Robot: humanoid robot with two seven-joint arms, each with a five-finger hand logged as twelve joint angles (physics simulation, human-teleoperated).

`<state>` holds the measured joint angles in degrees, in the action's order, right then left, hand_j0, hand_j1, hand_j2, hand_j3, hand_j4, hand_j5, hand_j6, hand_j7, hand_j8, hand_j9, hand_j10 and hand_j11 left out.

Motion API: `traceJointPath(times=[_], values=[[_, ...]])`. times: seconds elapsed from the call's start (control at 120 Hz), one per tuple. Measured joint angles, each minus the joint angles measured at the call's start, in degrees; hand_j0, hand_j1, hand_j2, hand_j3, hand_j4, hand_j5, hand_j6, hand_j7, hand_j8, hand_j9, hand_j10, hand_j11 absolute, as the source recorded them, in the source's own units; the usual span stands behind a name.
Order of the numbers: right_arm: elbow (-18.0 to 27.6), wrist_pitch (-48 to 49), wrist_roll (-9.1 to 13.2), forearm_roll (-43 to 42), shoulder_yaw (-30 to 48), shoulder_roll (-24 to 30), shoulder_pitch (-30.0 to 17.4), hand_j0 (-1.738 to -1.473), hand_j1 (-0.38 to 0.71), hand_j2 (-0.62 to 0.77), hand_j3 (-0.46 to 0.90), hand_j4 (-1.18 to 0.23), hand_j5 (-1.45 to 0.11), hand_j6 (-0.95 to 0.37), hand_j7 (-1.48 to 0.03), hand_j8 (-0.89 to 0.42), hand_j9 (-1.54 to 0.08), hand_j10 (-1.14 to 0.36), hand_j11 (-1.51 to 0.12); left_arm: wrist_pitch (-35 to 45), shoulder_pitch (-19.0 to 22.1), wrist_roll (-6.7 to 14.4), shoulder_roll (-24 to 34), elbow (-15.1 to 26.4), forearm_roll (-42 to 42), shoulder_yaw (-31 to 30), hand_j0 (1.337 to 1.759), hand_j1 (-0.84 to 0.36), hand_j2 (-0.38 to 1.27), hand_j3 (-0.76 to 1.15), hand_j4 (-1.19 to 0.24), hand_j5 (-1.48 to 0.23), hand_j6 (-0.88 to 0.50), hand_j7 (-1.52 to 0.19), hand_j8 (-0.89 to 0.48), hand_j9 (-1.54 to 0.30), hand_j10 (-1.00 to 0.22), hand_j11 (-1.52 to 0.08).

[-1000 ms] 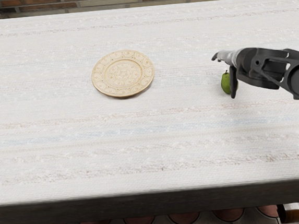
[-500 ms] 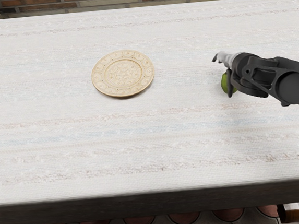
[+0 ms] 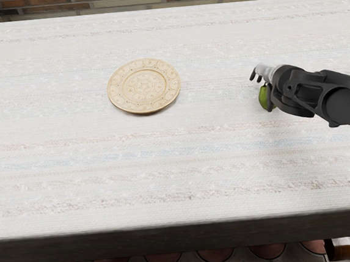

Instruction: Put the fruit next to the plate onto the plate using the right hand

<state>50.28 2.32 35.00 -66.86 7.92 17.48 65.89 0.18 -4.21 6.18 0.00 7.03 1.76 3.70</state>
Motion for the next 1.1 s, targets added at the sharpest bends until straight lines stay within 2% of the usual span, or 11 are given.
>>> traceJointPath(times=[0.258, 0.458, 0.583, 0.7, 0.775, 0.85, 0.892, 1.1], values=[[0.01, -0.14, 0.0, -0.02, -0.08, 0.11, -0.75, -1.658, 0.07, -0.07, 0.0, -0.36, -0.46, -0.36, -0.46, -0.36, -0.46, -0.36, -0.46, 0.0, 0.0, 0.0, 0.0, 0.0, 0.0, 0.0, 1.658, 0.33, 0.0, 0.0, -0.02, -0.02, -0.02, -0.02, -0.02, -0.02, -0.02, -0.02], [0.08, -0.25, 0.01, 0.05, -0.7, 0.0, -0.9, -1.657, 0.18, -0.07, 0.0, -0.45, -0.59, -0.45, -0.58, -0.45, -0.59, -0.45, -0.59, 0.0, 0.0, -0.01, 0.0, 0.0, 0.0, 0.0, 1.658, 0.33, 0.0, 0.0, -0.02, -0.02, -0.02, -0.02, -0.02, -0.02, -0.02, -0.02], [0.03, -0.28, 0.0, 0.08, -0.72, 0.04, -0.92, -1.656, 0.23, 0.05, 0.0, -0.54, -0.71, -0.54, -0.7, -0.41, -0.71, -0.54, -0.71, 0.0, 0.01, -0.01, 0.0, 0.0, 0.0, 0.0, 1.658, 0.33, 0.0, 0.0, -0.02, -0.02, -0.02, -0.02, -0.02, -0.02, -0.02, -0.02], [-0.04, -0.22, 0.0, 0.27, -0.74, 0.11, -0.93, -1.655, 0.25, 0.14, 0.0, -0.6, -0.81, -0.51, -0.79, -0.37, -0.81, -0.55, -0.81, 0.0, 0.01, 0.0, 0.0, 0.0, 0.0, 0.0, 1.658, 0.33, 0.0, 0.0, -0.02, -0.02, -0.02, -0.02, -0.02, -0.02, -0.02, -0.02], [-0.11, -0.33, -0.01, 0.18, -0.75, 0.05, -1.16, -1.654, 0.26, 0.19, 0.0, -0.65, -0.83, -0.54, -0.84, -0.41, -0.84, -0.58, -0.85, 0.0, 0.0, -0.01, 0.0, 0.0, 0.0, 0.0, 1.658, 0.33, 0.0, 0.0, -0.02, -0.02, -0.02, -0.02, -0.02, -0.02, -0.02, -0.02], [-0.33, -0.26, -0.01, 0.1, -0.71, 0.02, -1.34, -1.651, 0.24, 0.15, 0.0, -0.7, -0.85, -0.56, -0.88, -0.42, -0.88, -0.57, -0.89, 0.0, 0.0, -0.01, 0.0, 0.0, 0.0, 0.0, 1.658, 0.33, 0.0, 0.0, -0.02, -0.02, -0.02, -0.02, -0.02, -0.02, -0.02, -0.02], [-0.4, -0.19, -0.01, 0.19, -0.69, 0.01, -1.34, -1.65, 0.27, 0.21, 0.0, -0.71, -0.87, -0.54, -0.9, -0.41, -0.9, -0.56, -0.91, 0.0, 0.01, 0.0, 0.0, 0.0, 0.0, 0.01, 1.658, 0.33, 0.0, 0.0, -0.02, -0.02, -0.02, -0.02, -0.02, -0.02, -0.02, -0.02], [-0.47, 0.27, -0.03, 0.76, -0.11, 0.08, -0.71, -1.648, 0.26, 0.18, 0.0, -0.77, -1.0, -0.5, -1.0, -0.36, -1.02, -0.52, -1.03, 0.0, 0.0, 0.0, 0.0, 0.0, 0.0, 0.0, 1.658, 0.33, 0.0, 0.0, -0.02, -0.02, -0.02, -0.02, -0.02, -0.02, -0.02, -0.02]])
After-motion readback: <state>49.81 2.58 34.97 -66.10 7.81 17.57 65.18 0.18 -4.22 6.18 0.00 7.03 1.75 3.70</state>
